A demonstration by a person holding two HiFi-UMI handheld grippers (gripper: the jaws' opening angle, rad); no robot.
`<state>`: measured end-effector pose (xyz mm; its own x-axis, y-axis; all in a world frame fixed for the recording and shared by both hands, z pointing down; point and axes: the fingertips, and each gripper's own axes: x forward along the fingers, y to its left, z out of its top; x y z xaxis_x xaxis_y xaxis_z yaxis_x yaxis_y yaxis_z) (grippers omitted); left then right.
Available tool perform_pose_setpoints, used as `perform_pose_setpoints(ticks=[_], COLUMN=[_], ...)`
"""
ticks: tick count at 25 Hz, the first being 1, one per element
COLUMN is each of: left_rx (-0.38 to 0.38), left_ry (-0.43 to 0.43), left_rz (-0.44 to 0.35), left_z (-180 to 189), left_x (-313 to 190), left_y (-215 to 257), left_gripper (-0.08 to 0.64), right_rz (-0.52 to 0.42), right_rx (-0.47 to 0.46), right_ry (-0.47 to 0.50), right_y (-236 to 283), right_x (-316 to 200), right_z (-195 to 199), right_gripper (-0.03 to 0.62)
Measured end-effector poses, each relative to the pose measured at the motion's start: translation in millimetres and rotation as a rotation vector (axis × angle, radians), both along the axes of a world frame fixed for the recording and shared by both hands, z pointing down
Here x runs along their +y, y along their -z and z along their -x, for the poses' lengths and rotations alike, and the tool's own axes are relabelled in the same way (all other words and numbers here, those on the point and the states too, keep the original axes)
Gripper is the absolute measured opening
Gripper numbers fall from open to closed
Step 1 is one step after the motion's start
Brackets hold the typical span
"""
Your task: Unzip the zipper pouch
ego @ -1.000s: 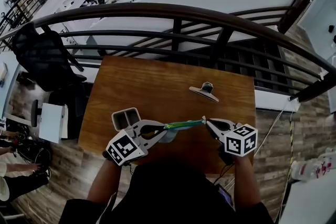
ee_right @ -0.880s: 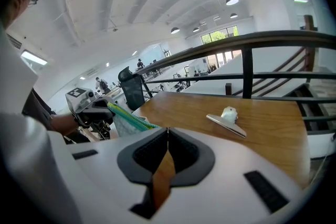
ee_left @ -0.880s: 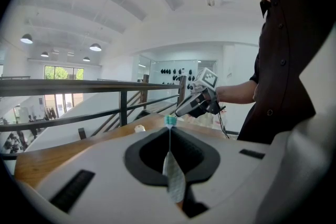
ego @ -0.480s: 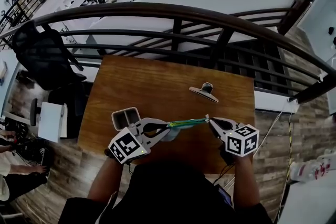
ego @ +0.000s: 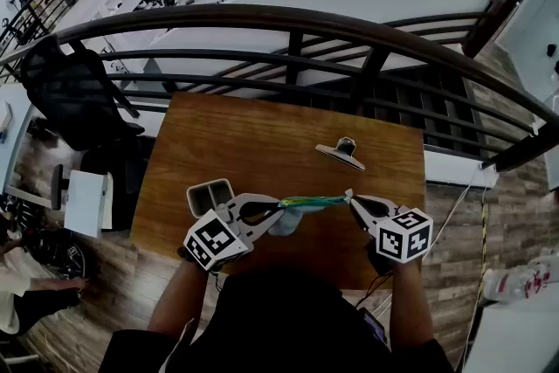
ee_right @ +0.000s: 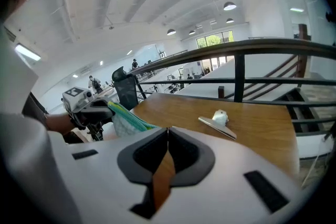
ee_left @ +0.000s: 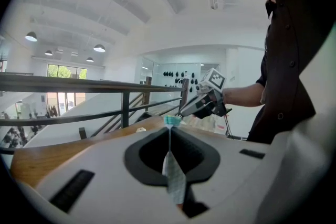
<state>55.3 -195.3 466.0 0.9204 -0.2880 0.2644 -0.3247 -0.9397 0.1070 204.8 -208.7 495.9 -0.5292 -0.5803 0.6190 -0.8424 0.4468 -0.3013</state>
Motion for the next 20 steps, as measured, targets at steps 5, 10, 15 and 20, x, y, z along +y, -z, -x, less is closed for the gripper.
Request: perform_pose_setpoints(ticks=[5,10,15,20], left_rx=[-0.030,-0.061,-0.046,-0.008], left_ry=[0.016,0.034,0.057,0.090], left_rz=[0.005,0.037,0.079,0.099], left_z=[-6,-4,1,11], left_x=[-8,-10,-12,-16], left_y=[-11,-28,-35,-30], left_gripper=[0.020,0.020,0.152,0.161], right_rz=[-0.018,-0.032,-0.035,-0.030], right_rx=[0.003,0.022,0.028,0.010], right_ry=[-0.022,-0.033,-0.031,-0.031], right_y=[3,0,-6,-7], right_x=[-3,-3,-5,-3], right_z=[-5,-2,-2,3], right_gripper=[0.002,0.002,0.062,0.071])
